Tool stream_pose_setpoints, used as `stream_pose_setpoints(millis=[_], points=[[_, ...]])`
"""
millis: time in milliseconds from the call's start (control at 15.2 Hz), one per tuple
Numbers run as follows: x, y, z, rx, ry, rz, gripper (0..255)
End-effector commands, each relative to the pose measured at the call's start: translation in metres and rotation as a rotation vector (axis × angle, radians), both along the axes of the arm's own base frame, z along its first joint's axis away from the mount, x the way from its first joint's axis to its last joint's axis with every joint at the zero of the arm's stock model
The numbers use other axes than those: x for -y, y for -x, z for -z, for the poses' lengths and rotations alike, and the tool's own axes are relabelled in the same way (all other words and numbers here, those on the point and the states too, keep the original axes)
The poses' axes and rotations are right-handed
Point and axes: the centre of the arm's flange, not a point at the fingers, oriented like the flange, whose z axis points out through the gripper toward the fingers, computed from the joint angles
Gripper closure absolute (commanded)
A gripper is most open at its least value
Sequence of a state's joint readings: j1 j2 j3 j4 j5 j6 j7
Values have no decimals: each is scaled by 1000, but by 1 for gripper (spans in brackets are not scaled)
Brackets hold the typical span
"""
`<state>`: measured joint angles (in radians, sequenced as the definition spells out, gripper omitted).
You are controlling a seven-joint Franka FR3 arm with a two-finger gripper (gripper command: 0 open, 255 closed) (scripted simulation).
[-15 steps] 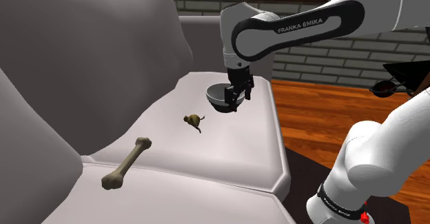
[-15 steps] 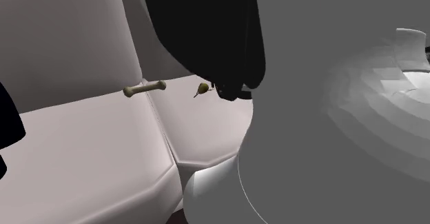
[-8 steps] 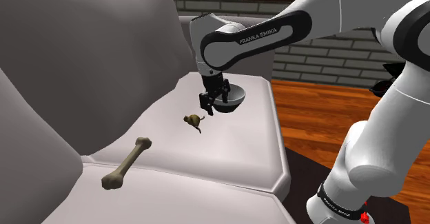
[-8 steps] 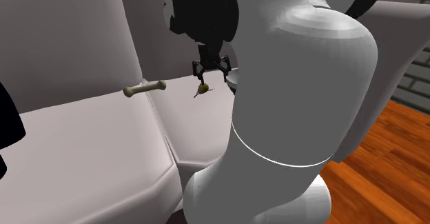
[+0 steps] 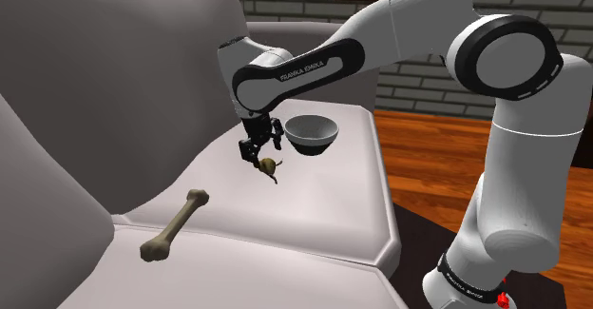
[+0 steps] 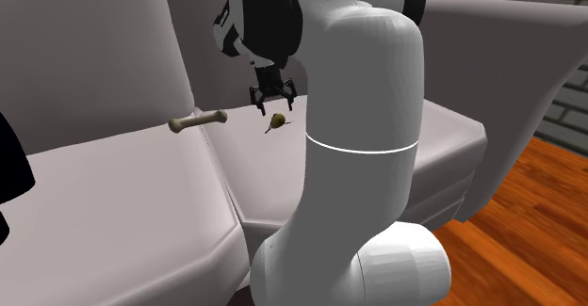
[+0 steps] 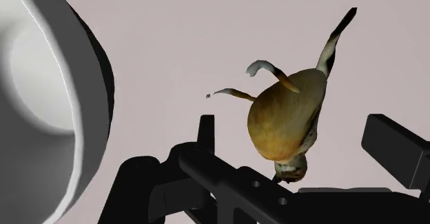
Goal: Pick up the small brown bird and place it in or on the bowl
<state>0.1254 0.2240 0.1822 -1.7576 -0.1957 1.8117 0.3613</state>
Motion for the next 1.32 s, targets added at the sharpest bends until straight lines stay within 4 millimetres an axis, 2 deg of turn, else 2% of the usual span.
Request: stream_pose_setpoints(millis=[0,462,990,1056,1254], points=[[-5,-11,7,1,4,-3,0],[1,-7,41,1,4,-3,0],[1,-7,41,1,4,-3,0],[1,-7,41,1,4,-3,255],[1,-7,41,1,4,-3,255]])
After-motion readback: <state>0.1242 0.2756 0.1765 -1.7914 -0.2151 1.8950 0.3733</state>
